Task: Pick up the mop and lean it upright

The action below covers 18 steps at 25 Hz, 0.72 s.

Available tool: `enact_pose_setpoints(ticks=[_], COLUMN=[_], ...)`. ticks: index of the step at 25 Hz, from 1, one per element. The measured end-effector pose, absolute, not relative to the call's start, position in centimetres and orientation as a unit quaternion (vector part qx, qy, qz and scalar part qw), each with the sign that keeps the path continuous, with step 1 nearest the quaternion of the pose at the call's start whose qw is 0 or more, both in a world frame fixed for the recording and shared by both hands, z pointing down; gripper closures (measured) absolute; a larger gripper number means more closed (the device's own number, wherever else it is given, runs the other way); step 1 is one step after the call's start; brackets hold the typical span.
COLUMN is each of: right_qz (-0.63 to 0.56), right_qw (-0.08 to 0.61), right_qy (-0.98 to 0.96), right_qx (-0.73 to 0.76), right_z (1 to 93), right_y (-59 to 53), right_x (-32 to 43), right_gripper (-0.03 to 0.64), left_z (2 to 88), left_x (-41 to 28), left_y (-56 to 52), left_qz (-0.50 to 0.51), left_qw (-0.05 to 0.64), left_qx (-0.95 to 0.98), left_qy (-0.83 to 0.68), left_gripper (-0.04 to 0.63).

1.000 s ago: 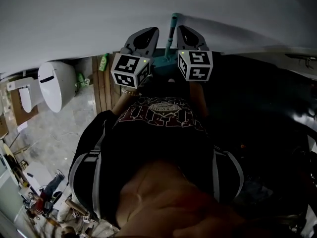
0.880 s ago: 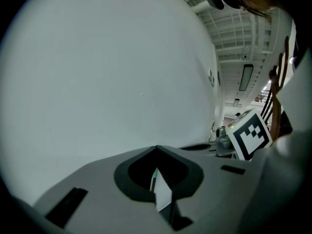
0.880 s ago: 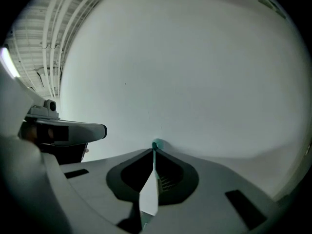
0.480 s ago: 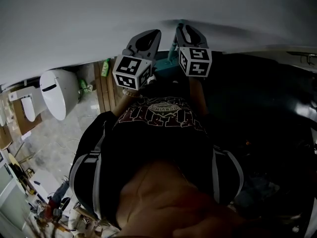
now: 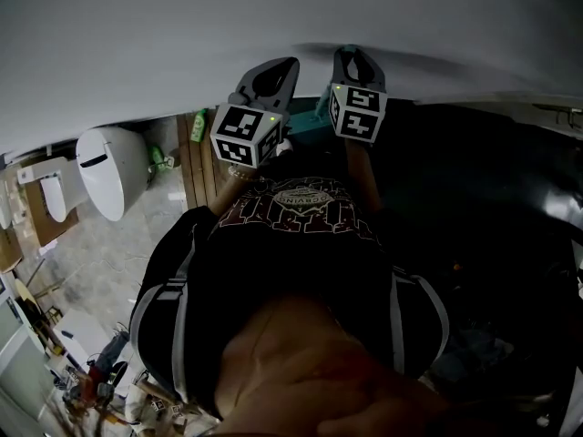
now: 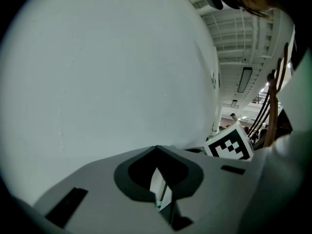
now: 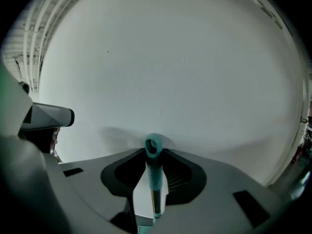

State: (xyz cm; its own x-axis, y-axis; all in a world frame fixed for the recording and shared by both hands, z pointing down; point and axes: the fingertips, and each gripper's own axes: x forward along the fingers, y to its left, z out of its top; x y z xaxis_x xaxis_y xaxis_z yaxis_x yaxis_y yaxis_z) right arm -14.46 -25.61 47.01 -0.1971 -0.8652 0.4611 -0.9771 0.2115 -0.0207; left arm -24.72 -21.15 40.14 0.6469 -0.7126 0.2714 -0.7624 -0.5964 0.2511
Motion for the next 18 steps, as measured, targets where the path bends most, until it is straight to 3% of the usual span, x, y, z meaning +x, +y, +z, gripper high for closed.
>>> enact_pose_setpoints(ticks=[18], right_qz=[0.138], right_qw=[0.185], right_qy=[-0.777], right_qx=[0.586], right_z=[47.4], right_y=[-22.3], right_x=[-14.1], right_gripper=[0.502], left_z=[41.0], left_x=[-23.7], left_y=[-19.0], left_qz=[0.07], left_qw=[0.179], left_qx=[0.89], left_qy=[-0.413], left_gripper=[0.549])
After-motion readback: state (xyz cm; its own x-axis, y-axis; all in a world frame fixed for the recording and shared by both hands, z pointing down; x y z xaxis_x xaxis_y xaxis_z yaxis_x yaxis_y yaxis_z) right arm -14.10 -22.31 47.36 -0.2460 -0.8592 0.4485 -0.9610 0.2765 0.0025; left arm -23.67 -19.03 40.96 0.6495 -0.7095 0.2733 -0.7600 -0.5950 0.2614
